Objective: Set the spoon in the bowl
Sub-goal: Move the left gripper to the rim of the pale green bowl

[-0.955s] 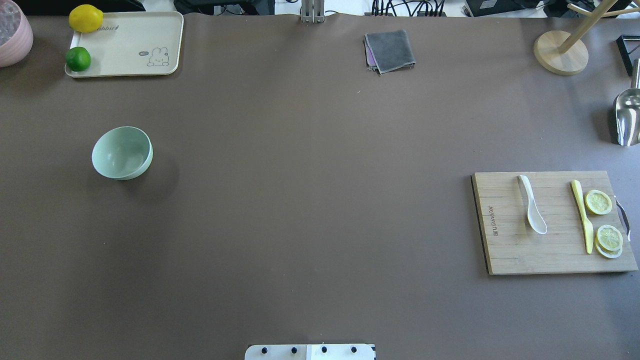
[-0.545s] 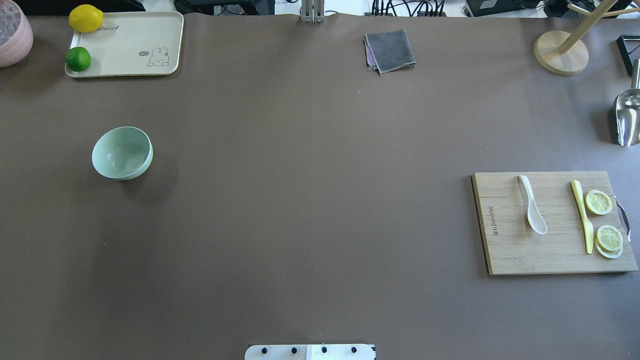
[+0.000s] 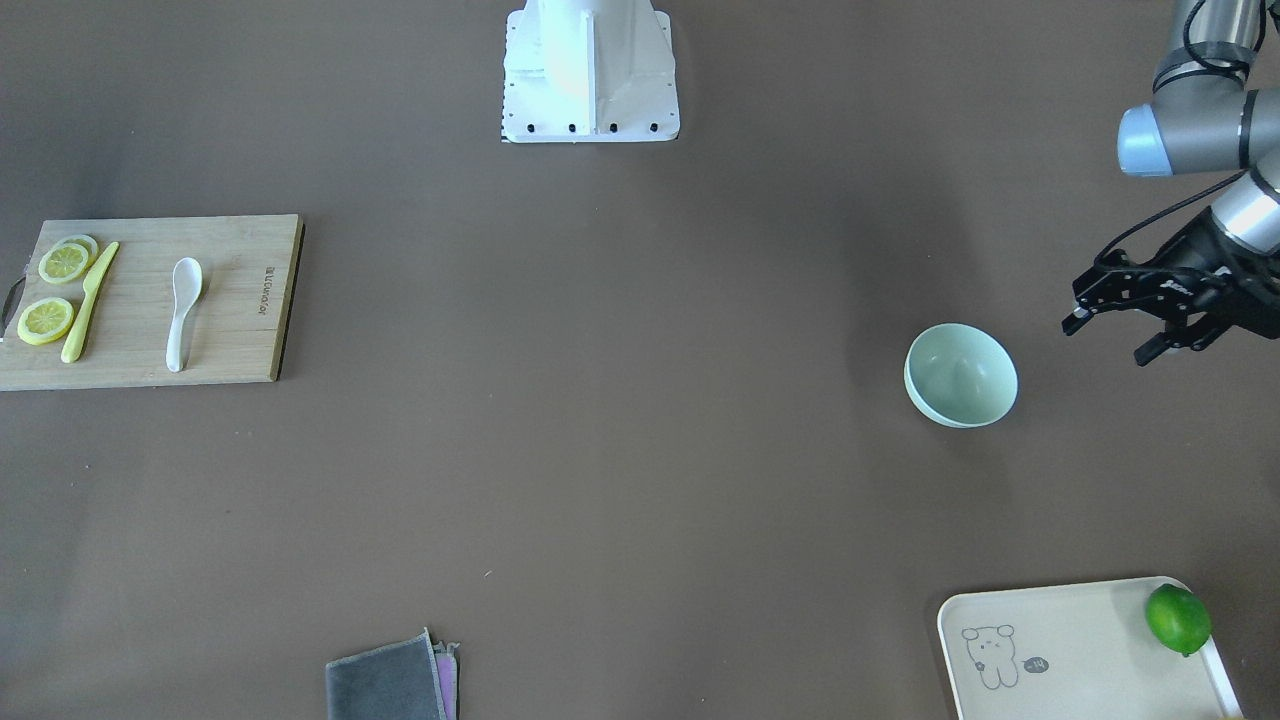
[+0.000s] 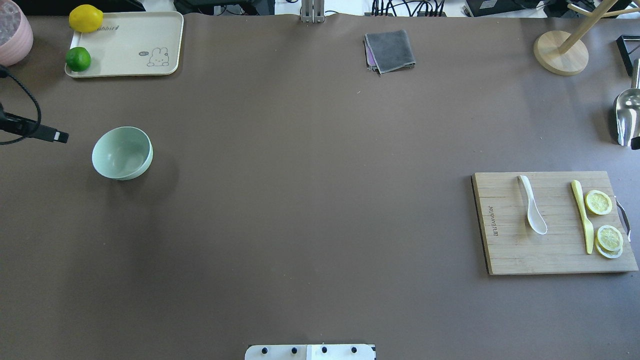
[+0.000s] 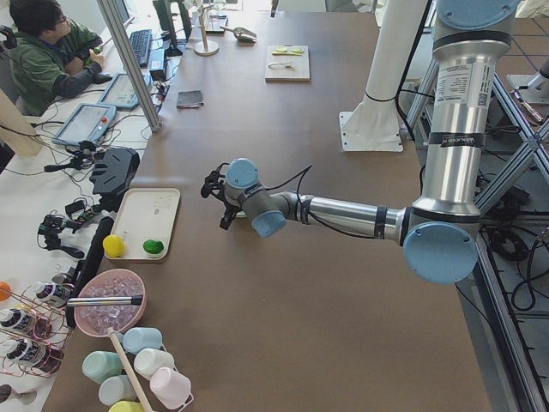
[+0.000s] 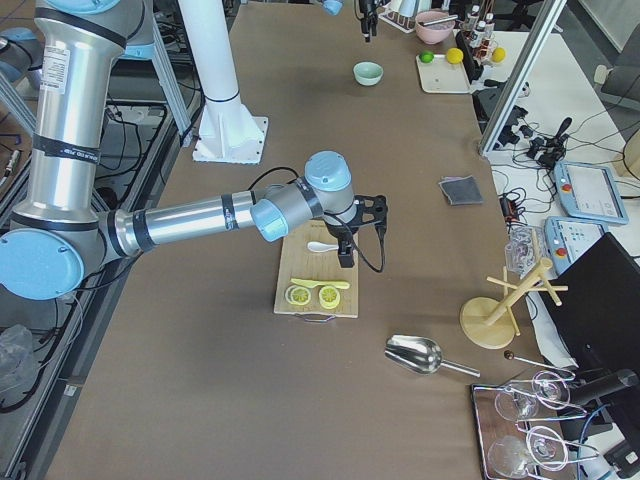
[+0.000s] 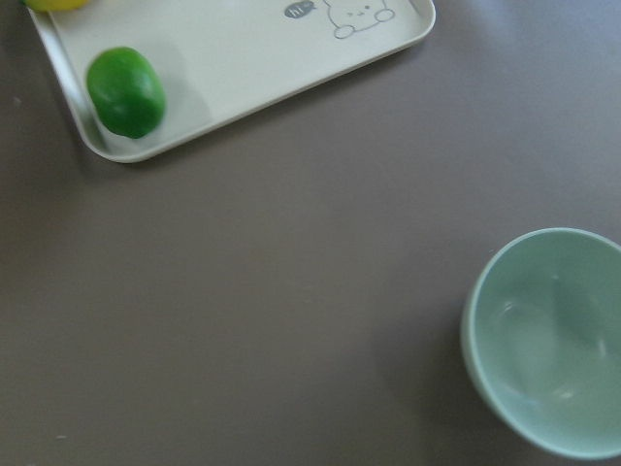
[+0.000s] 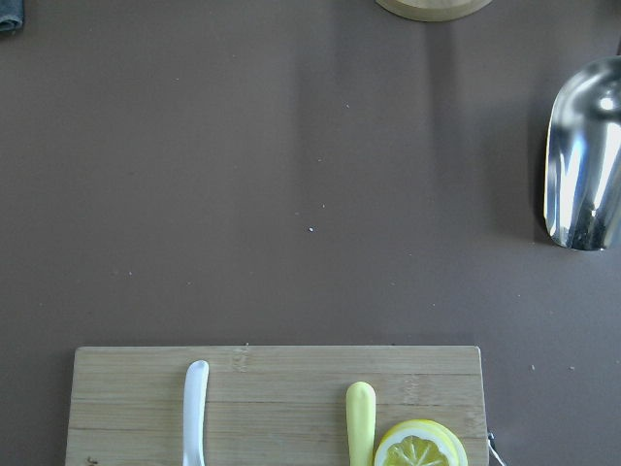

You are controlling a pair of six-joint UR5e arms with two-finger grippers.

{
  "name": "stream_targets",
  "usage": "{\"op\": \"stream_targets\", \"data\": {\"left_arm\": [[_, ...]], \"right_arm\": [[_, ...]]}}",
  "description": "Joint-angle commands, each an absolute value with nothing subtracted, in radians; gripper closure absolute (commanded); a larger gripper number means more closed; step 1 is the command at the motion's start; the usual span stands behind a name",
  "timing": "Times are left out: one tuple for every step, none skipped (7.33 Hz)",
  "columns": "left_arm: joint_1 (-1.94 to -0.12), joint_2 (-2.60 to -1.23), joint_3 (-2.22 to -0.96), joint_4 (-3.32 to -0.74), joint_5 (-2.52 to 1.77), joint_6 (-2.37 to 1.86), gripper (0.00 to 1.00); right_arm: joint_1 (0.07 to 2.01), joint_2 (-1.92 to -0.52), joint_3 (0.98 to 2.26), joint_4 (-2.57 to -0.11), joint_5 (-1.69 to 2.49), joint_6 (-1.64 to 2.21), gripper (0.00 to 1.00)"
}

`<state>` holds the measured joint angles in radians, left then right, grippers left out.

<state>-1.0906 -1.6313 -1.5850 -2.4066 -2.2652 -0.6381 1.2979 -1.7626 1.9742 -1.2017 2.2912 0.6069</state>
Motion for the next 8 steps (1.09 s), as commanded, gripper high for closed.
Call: {"op": "stream_targets", "data": {"left_arm": [[-1.005,-1.705,-1.512,-2.441,-2.194,-0.761,0.03],[-0.999,-1.733,-1.47,-2.442,-2.159,-0.753,0.04],[-0.956,-1.735,-1.457,-2.442,-2.11,-0.752,0.16],[-0.928,-1.735,-1.457,-2.441,-2.08,-0.753,0.34],[-0.917,-1.732,-1.454,-2.438,-2.076,-0.752,0.37],[-0.907,-1.733,-1.447,-2.439,-2.051,-0.752,0.38],[-0.902,-1.738,-1.447,-2.438,-2.048,-0.759,0.73],[-0.902,-1.756,-1.457,-2.433,-2.051,-0.767,1.0]], "right_arm": [[1.259,-1.764,1.973,-1.17,2.264,0.65,0.0],[1.258,-1.764,1.973,-1.17,2.264,0.65,0.0],[1.258,-1.764,1.973,-1.17,2.264,0.65,0.0],[1.256,-1.764,1.973,-1.17,2.264,0.65,0.0],[1.256,-1.764,1.973,-1.169,2.264,0.649,0.0],[1.258,-1.764,1.973,-1.169,2.264,0.649,0.0],[1.258,-1.764,1.973,-1.169,2.264,0.649,0.0],[1.258,-1.764,1.973,-1.169,2.264,0.649,0.0]]}}
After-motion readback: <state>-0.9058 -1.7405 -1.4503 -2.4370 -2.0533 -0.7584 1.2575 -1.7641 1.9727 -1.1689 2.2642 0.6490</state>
